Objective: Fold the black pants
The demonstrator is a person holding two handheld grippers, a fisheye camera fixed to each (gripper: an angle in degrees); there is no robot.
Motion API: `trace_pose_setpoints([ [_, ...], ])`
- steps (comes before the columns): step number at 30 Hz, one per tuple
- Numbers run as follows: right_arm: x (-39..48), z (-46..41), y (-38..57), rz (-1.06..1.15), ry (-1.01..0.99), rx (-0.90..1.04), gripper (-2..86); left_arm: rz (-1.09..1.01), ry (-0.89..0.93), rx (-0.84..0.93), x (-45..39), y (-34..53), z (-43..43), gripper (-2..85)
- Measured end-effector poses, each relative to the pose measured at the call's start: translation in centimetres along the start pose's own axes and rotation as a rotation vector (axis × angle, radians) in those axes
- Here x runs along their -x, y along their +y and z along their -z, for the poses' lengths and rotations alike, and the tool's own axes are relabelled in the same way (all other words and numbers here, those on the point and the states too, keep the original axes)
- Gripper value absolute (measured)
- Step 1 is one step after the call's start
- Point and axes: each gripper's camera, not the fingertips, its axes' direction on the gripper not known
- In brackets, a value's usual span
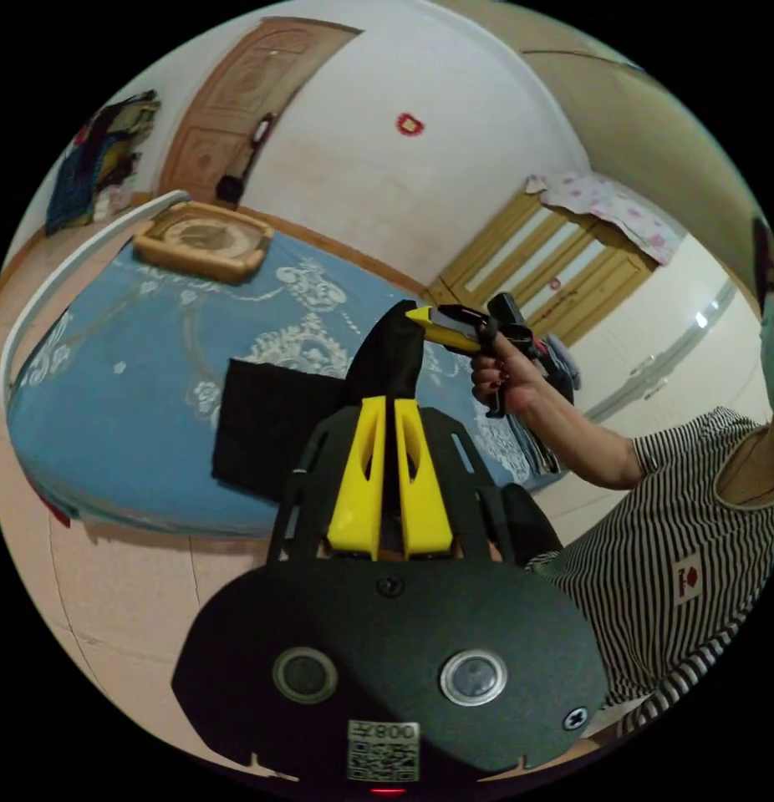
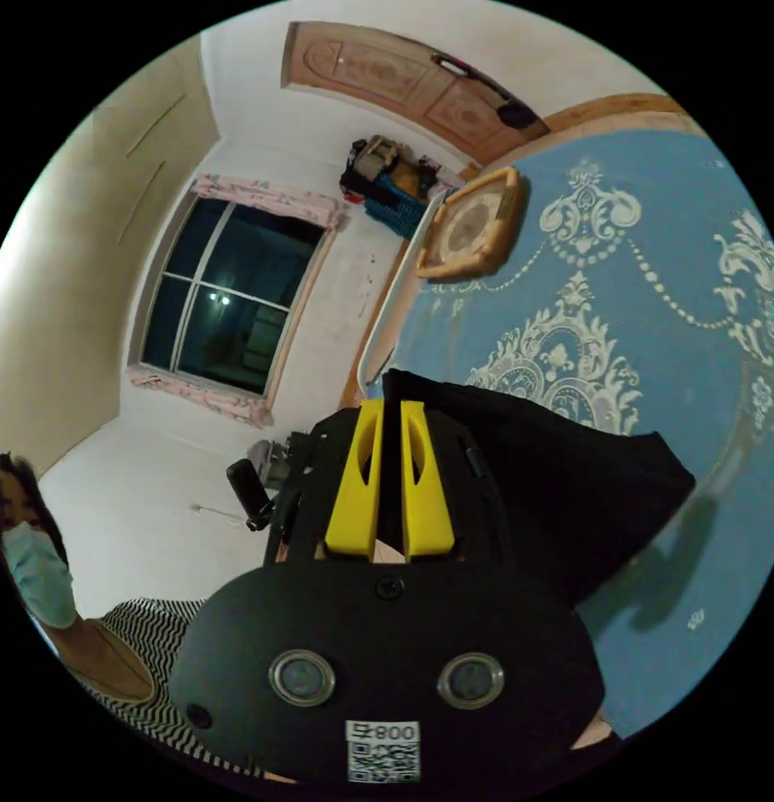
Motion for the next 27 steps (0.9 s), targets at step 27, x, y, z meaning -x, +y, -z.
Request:
trace_pose_setpoints([
  [27,6.7,-34.1,-14.0,0.164,0.12,0.319,0.2,0.279,-0.171,-0.214,21.3,6.9,10.8,0.2],
])
